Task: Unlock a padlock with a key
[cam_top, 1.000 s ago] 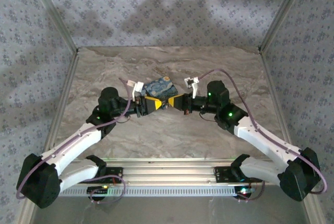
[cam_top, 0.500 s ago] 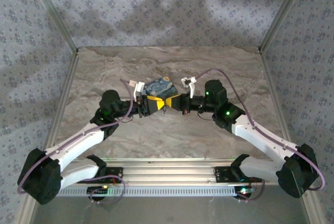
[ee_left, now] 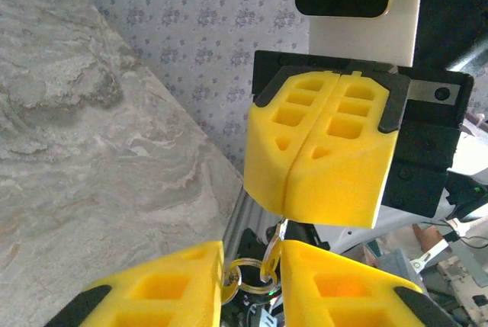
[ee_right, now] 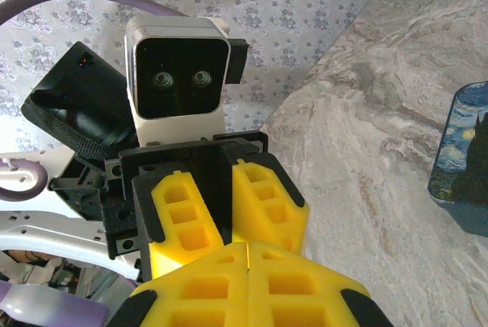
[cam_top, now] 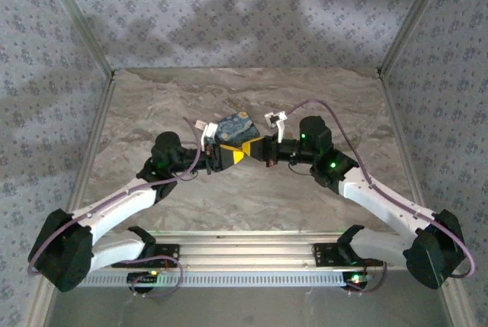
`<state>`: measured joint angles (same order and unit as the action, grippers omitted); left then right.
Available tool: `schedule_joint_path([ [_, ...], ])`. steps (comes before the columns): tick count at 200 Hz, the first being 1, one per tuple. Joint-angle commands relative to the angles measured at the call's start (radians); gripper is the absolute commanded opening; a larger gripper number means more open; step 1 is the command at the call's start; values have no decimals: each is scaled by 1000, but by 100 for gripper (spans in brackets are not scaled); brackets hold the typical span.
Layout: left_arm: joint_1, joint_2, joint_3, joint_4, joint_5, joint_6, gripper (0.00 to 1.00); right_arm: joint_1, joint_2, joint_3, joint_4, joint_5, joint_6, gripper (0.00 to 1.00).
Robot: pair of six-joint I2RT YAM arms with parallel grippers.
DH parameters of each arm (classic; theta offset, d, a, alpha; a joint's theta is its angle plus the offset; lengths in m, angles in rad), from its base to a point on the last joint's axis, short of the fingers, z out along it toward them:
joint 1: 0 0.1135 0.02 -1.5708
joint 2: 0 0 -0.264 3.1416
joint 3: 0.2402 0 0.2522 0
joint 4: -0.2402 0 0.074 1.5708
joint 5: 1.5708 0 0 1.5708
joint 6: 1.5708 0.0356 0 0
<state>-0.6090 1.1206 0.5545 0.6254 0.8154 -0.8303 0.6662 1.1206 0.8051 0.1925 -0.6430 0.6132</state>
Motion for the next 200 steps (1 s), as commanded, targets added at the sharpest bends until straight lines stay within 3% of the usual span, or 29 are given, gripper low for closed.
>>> schedule_joint_path([
  [1,-3,-12,1,16,10,10,17,1,-7,19,38,-11,7,0],
  [14,-4,-15,-1,0,-3,14,9,0,-8,16,39,-9,8,0],
  [26,-3,-19,0,-10,-13,15,8,-2,-11,14,39,-7,7,0],
  [46,-3,-26,1,-25,-23,19,28,-3,-13,9,42,-7,29,0],
  [64,-3,-31,2,-32,-25,24,31,-3,-16,5,46,-5,32,0],
  [115,-4,-30,9,-28,-10,26,0,-2,-9,2,56,-9,36,0],
  [163,-4,-43,12,-56,-12,56,0,-5,-10,-4,37,27,39,0],
  [174,-3,-53,12,-90,-27,75,0,-9,-10,1,1,57,41,9],
  [200,14,-73,6,-221,-92,120,0,-20,8,26,-113,119,23,41],
])
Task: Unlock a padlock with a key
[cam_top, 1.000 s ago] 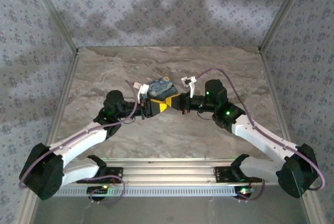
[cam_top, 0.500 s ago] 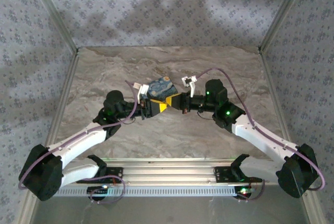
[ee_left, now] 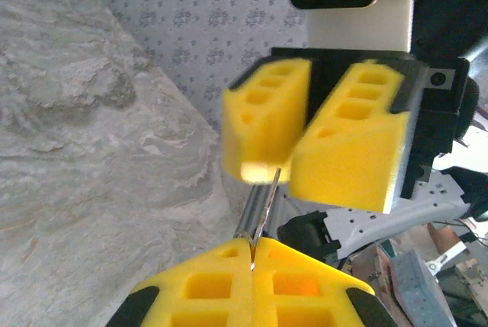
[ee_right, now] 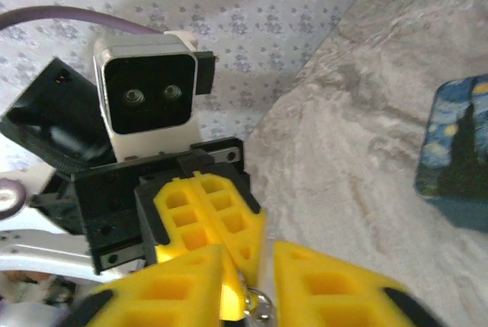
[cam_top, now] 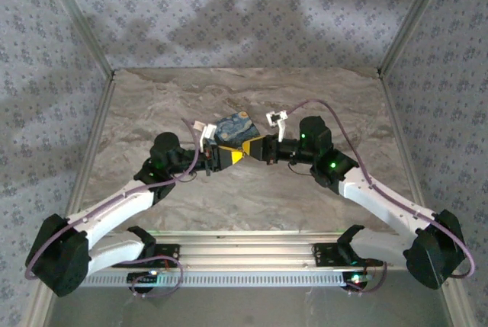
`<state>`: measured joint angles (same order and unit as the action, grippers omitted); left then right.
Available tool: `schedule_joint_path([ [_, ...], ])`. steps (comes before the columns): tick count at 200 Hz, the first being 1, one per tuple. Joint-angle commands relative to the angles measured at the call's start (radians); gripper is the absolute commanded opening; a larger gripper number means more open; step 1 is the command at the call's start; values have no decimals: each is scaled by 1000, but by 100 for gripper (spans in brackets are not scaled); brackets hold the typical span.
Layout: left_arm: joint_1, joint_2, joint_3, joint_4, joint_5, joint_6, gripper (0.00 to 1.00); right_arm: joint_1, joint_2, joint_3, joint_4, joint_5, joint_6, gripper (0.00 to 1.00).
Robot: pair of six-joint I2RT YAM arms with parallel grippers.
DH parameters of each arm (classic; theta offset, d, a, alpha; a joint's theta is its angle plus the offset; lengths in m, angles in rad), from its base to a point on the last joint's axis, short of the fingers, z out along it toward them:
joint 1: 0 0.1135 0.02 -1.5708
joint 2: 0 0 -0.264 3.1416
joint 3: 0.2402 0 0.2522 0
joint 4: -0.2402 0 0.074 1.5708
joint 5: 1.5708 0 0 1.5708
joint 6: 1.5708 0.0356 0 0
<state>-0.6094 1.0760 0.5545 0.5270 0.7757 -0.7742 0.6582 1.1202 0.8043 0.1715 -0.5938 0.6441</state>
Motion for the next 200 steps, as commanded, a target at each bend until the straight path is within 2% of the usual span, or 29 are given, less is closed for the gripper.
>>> schedule_joint_path([
  [1,17,-28,3,-125,-53,64,0,-12,10,27,-96,71,-8,42],
  [11,39,-31,-22,-127,-67,51,0,-18,24,38,-139,106,-8,49],
  [33,96,-50,-79,-129,-93,26,0,-45,73,78,-275,197,-8,55],
  [68,196,-127,-91,-383,-272,63,0,-131,248,198,-535,374,-8,57],
  [81,259,-136,-102,-451,-325,46,0,-161,319,252,-548,397,-51,57],
  [105,374,-108,-123,-474,-349,22,0,-184,462,359,-527,415,-97,57],
  [135,424,-8,-88,-480,-385,66,0,-198,675,582,-585,394,-170,60],
  [168,438,144,-29,-446,-405,96,0,-222,859,741,-617,307,-190,51],
  [200,435,260,21,-397,-429,98,0,-223,908,749,-585,247,-178,35],
])
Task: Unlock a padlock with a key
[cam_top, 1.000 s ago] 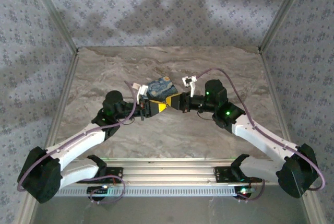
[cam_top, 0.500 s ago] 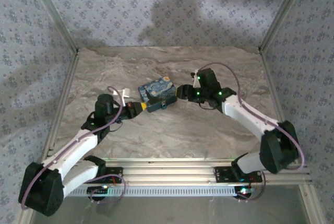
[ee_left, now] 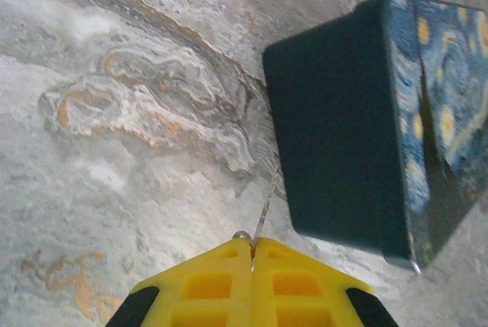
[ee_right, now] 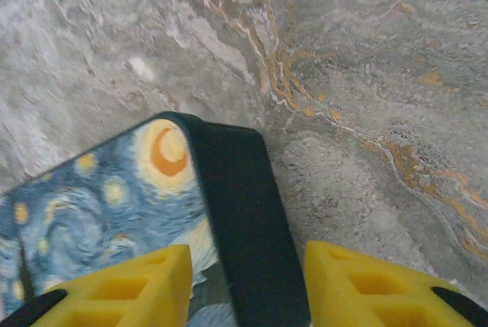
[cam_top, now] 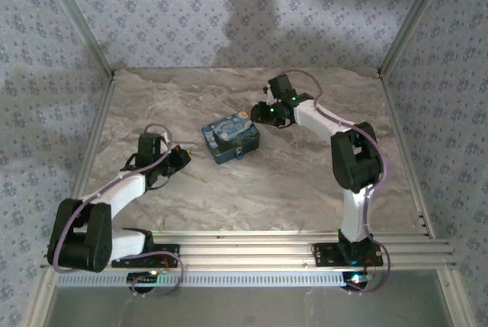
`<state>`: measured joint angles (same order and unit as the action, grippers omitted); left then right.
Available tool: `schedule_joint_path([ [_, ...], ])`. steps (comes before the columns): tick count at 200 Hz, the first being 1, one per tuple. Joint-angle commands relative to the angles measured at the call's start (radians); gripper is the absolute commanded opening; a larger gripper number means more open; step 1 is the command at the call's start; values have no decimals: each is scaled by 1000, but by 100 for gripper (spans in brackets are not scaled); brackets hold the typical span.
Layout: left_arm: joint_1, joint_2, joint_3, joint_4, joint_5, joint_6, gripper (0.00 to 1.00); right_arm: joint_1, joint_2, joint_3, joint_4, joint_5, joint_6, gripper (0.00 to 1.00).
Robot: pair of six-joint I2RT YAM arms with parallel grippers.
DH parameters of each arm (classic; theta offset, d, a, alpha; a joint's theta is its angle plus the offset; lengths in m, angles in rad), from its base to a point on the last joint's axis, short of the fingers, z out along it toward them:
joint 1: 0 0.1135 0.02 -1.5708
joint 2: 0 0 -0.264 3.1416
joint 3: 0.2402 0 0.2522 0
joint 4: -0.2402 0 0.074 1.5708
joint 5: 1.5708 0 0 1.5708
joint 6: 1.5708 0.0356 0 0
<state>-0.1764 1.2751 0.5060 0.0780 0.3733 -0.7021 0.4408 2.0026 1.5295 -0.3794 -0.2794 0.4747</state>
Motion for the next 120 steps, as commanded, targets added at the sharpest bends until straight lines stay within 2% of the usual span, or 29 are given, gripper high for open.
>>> schedule_joint_path([
  [1,2,65,72,53,-26,26,0,-6,26,23,-33,-68,-8,35],
  [67,-101,288,226,108,-47,32,0,2,-37,-166,88,-116,58,30],
  [120,-152,339,282,128,-28,33,0,18,-177,-308,114,-58,97,32],
])
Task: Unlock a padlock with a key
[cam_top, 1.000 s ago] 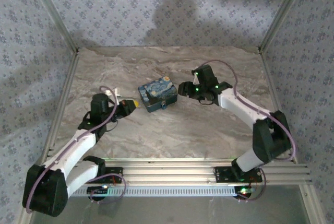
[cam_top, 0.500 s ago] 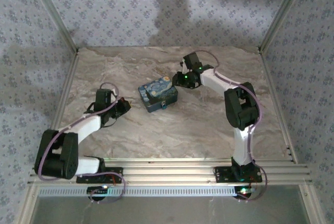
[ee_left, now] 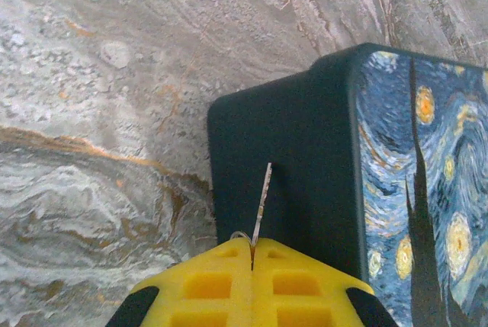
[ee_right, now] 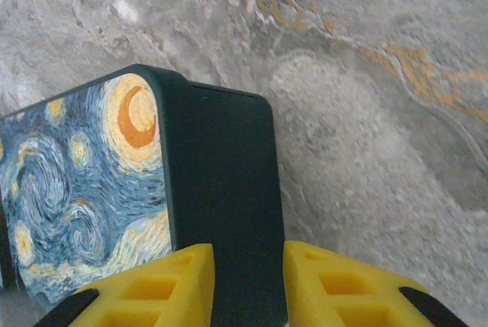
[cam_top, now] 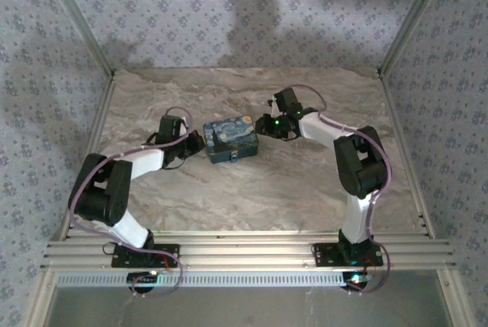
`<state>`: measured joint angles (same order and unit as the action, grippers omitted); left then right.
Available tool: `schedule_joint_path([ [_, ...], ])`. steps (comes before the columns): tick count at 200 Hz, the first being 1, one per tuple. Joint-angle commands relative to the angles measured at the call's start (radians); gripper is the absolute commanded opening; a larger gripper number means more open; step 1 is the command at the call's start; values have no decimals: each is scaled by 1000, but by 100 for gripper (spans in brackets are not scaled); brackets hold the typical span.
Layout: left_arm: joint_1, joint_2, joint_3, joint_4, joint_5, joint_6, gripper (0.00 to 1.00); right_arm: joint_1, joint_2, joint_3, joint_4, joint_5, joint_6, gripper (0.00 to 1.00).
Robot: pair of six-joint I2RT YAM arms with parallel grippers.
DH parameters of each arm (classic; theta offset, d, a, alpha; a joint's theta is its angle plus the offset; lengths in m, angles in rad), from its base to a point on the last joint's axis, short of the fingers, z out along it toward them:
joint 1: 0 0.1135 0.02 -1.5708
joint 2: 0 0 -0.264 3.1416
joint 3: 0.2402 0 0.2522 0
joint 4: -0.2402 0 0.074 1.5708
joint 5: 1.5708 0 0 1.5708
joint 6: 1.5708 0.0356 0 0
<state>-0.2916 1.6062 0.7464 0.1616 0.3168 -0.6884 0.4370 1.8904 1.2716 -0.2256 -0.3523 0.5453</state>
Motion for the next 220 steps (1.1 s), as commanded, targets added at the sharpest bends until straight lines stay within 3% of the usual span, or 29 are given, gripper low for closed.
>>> schedule_joint_path([
  [1,-38,8,42,44,28,20,0,21,-69,-51,-41,17,27,32],
  [28,-47,-1,34,38,28,21,0,22,-160,-67,-81,99,33,47],
  [59,-39,-50,5,9,14,47,0,44,-293,-126,-117,242,47,58],
  [89,22,-117,-50,1,41,49,0,131,-434,-210,-145,416,69,59],
  [115,103,-182,-117,5,107,48,0,294,-502,-276,-161,571,103,57],
  [155,137,-328,-191,-69,166,82,0,489,-407,-294,-112,651,200,55],
  [220,136,-634,-297,-241,191,89,0,509,-157,-158,-39,592,230,51],
])
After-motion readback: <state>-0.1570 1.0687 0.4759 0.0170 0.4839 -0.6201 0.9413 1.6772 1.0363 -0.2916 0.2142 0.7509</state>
